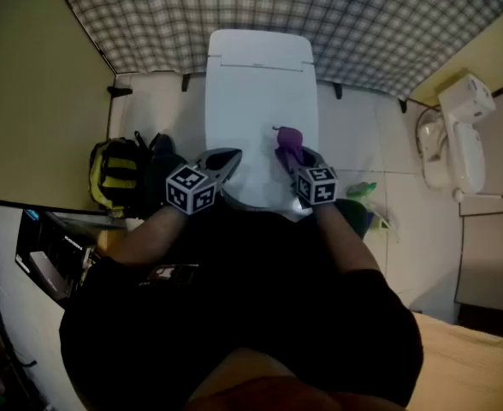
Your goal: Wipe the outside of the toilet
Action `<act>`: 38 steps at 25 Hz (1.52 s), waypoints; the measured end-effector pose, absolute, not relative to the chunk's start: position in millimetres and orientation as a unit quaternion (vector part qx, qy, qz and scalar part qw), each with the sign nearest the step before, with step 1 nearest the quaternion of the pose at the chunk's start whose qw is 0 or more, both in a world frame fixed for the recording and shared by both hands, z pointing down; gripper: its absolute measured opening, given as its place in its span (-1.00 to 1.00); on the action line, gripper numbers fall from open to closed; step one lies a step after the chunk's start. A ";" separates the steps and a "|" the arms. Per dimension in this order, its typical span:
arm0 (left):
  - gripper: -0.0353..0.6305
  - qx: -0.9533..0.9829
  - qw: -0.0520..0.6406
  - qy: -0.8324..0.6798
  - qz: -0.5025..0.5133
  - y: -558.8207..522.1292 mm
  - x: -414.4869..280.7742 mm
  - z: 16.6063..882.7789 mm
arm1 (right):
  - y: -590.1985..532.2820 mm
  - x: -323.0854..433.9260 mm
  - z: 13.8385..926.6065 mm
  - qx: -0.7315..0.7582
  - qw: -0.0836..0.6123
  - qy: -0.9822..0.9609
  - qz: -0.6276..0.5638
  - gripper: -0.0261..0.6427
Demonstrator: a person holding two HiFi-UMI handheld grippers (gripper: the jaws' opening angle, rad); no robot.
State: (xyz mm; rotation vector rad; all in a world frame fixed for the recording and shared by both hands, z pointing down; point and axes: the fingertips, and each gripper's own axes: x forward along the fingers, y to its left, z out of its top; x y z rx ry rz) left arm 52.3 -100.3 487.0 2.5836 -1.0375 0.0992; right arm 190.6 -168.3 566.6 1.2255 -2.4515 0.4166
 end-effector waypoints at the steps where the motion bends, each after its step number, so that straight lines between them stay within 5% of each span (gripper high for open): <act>1: -0.88 0.914 0.172 -0.365 0.037 -101.7 50.1 484.4 | -180.0 193.7 561.4 0.439 0.184 -0.868 0.141 -0.63; 12: -0.88 0.918 0.124 -0.375 0.038 -176.8 4.8 434.8 | -387.8 216.5 477.8 0.486 0.213 -0.845 0.067 -0.63; 20: -0.88 0.917 0.167 -0.363 0.006 -227.9 -14.7 435.4 | -565.1 218.3 498.7 0.527 0.273 -0.800 0.081 -0.63; 25: -0.88 0.926 0.118 -0.358 0.012 -249.5 -26.8 440.4 | -655.5 200.2 528.5 0.528 0.299 -0.789 0.098 -0.63; 33: -0.88 0.912 0.144 -0.383 0.007 -290.9 -59.3 462.3 | -685.0 207.7 563.3 0.536 0.275 -0.793 0.092 -0.63; 38: -0.88 0.911 0.149 -0.383 0.004 -275.4 -50.8 456.4 | -656.6 208.1 571.6 0.509 0.324 -0.790 0.110 -0.64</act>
